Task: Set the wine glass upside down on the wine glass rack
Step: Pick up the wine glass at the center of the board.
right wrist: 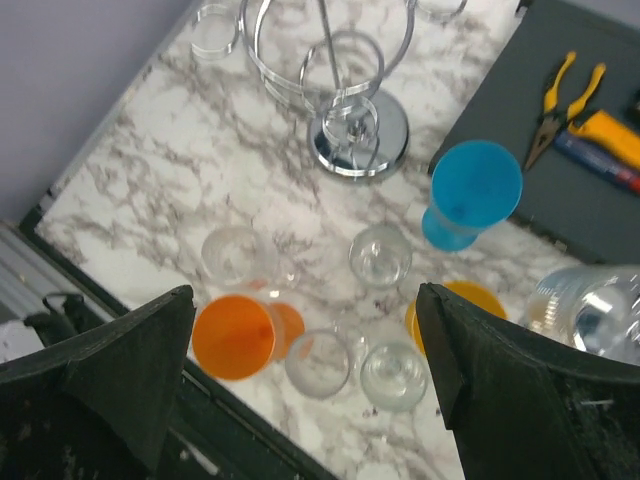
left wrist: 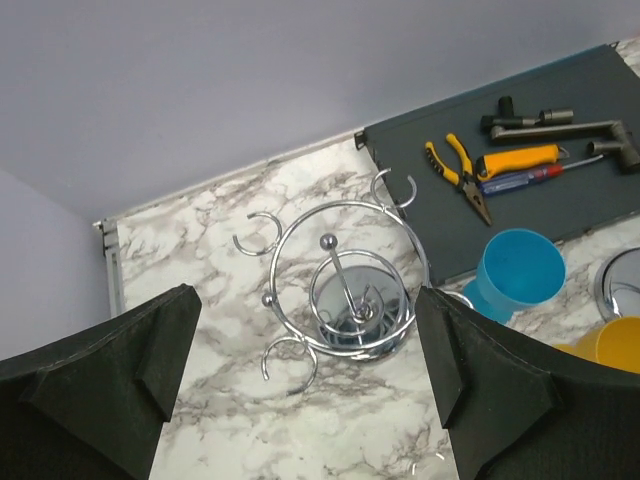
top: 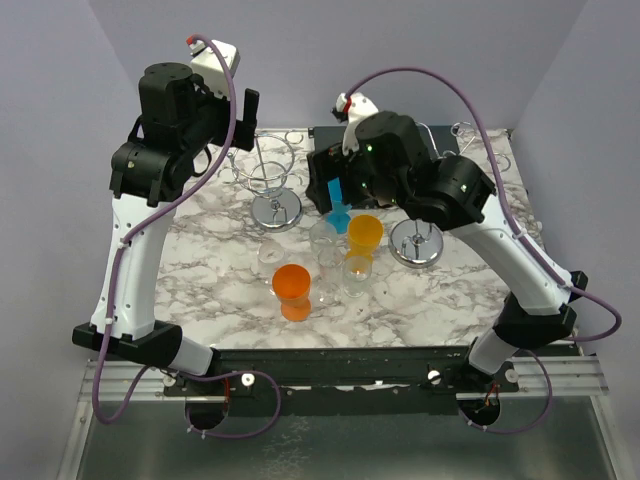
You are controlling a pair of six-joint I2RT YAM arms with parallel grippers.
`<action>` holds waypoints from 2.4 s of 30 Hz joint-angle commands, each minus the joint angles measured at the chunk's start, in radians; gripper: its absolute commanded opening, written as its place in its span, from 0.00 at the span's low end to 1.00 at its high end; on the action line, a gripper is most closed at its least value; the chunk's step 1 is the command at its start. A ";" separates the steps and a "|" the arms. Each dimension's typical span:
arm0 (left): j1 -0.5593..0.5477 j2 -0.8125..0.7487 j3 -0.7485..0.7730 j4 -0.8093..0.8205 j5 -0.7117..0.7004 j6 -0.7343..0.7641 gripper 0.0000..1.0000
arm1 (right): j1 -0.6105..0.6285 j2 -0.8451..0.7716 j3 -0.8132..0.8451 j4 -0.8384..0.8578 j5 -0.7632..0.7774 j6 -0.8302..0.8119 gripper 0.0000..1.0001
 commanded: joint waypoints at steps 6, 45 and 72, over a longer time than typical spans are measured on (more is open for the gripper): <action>0.049 -0.141 -0.219 -0.047 0.141 -0.019 0.99 | 0.156 -0.280 -0.527 0.068 0.089 0.224 0.96; 0.049 -0.188 -0.372 -0.062 0.259 -0.014 0.99 | 0.019 -0.118 -0.695 0.287 0.232 0.214 0.53; 0.048 -0.189 -0.355 -0.055 0.311 0.002 0.98 | -0.067 -0.065 -0.904 0.435 0.217 0.188 0.39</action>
